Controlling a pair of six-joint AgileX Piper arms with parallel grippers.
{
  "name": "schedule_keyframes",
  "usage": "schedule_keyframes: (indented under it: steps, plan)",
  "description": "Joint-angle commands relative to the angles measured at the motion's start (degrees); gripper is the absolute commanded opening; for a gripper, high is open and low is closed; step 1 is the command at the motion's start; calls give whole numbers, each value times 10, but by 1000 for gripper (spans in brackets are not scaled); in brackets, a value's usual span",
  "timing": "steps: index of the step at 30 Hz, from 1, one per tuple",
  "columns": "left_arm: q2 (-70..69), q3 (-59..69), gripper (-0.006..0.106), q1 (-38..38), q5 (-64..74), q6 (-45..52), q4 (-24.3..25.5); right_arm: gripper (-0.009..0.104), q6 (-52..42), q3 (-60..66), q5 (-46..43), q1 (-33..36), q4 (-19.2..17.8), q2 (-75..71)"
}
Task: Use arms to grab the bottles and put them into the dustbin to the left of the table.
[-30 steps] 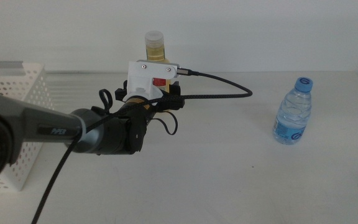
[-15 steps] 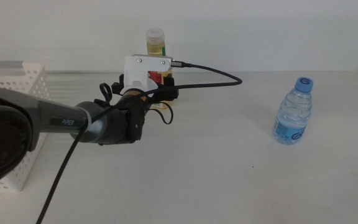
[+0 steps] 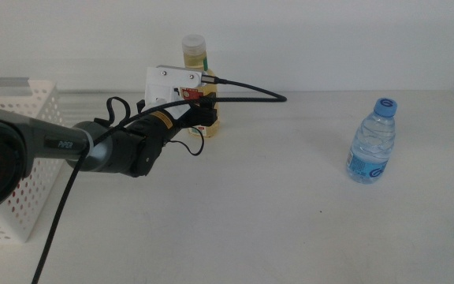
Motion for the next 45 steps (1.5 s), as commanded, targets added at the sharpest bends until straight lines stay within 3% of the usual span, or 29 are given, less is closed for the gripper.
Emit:
schedule_keyframes:
  steps: [1, 9, 20, 23, 25, 33, 45]
  plan:
    - [-22, -27, 90, 10, -40, -62, 42, 64, -2, -5, -47, -4, -3, -16]
    - [22, -81, 90, 10, -45, -66, 67, 64, -2, -5, -47, -4, -3, -16]
    - [48, -82, 88, 9, -133, -69, 41, 64, -2, -5, -47, -4, -3, -16]
    - [54, -82, 79, 9, -144, -85, 40, 64, -2, -5, -47, -4, -3, -16]
    - [54, -82, 68, 9, -140, -98, 40, 64, -2, -5, -47, -4, -3, -16]
    - [8, -62, -3, 9, -81, -102, 108, 64, -2, -5, -47, -4, -3, -16]
    - [-209, 92, -5, 9, -4, -102, 135, 64, -2, -5, -47, -4, -3, -16]
